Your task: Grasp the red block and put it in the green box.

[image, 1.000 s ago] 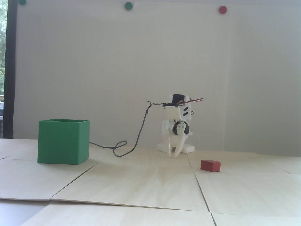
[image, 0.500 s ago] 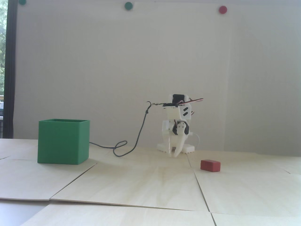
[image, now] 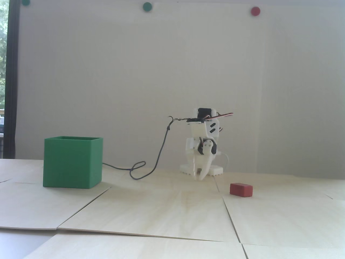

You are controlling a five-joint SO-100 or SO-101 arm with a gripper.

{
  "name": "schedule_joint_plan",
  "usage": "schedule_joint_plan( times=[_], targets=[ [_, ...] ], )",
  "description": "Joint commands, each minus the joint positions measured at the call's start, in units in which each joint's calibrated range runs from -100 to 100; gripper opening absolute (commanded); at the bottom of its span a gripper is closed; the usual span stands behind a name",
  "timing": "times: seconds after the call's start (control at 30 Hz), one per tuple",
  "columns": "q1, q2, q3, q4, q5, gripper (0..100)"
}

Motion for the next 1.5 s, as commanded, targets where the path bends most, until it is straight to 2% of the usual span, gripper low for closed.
schedule_joint_plan(
  times=[0.0, 0.3, 0.47, 0.63, 0.77, 0.93, 1.23, 1.47],
  targets=[
    [-0.4, 0.0, 0.6, 1.2, -0.4, 2],
    [-1.7, 1.1, 0.5, -0.6, -0.2, 2],
    [-1.9, 9.4, -8.5, -18.9, -0.1, 3],
    [-5.4, 27.4, -27.0, -28.0, -0.3, 16],
    [-6.1, 47.2, -49.7, -28.6, -0.1, 19],
    [-8.1, 63.7, -65.1, -28.2, -0.1, 19],
    [-9.2, 80.8, -76.6, -28.4, -0.5, 19],
    [-6.4, 82.8, -76.4, -28.8, -0.6, 19]
  ],
)
